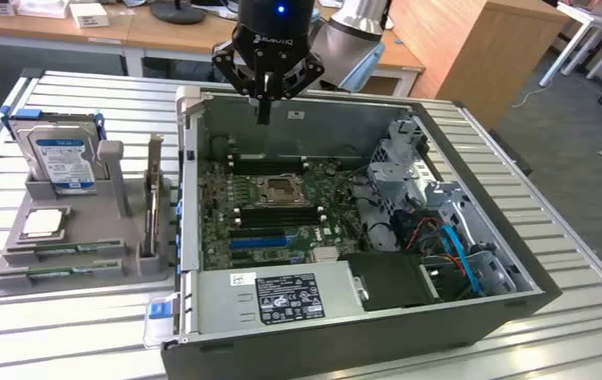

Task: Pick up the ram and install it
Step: 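Reach for the ram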

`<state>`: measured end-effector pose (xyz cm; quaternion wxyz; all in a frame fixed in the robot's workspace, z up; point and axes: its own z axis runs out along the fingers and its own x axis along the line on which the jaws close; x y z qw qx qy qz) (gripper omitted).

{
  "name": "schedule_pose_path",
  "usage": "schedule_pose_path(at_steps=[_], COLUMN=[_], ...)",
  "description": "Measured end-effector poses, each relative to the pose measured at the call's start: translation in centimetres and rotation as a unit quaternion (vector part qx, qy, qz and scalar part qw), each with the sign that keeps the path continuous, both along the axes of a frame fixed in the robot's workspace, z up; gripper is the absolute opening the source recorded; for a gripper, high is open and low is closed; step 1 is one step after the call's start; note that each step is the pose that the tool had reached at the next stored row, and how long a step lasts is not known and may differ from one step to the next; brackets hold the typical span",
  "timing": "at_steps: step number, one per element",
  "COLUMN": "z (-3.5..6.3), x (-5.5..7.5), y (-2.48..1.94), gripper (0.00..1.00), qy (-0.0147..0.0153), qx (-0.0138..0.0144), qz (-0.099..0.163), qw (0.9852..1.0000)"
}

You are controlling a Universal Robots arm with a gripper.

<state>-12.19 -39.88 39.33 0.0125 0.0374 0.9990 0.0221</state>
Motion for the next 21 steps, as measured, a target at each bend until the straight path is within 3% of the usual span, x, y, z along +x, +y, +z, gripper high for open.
schedule_pose_path(at_steps=[13, 21], z=[0.00, -0.02], x=[0.0, -1.0], y=[0.00, 0.00], gripper=[0.11, 0.11], qy=[0.0000, 0.0000], qx=[0.0000, 0.0000], qz=[0.000, 0.000], qw=[1.0000, 1.0000])
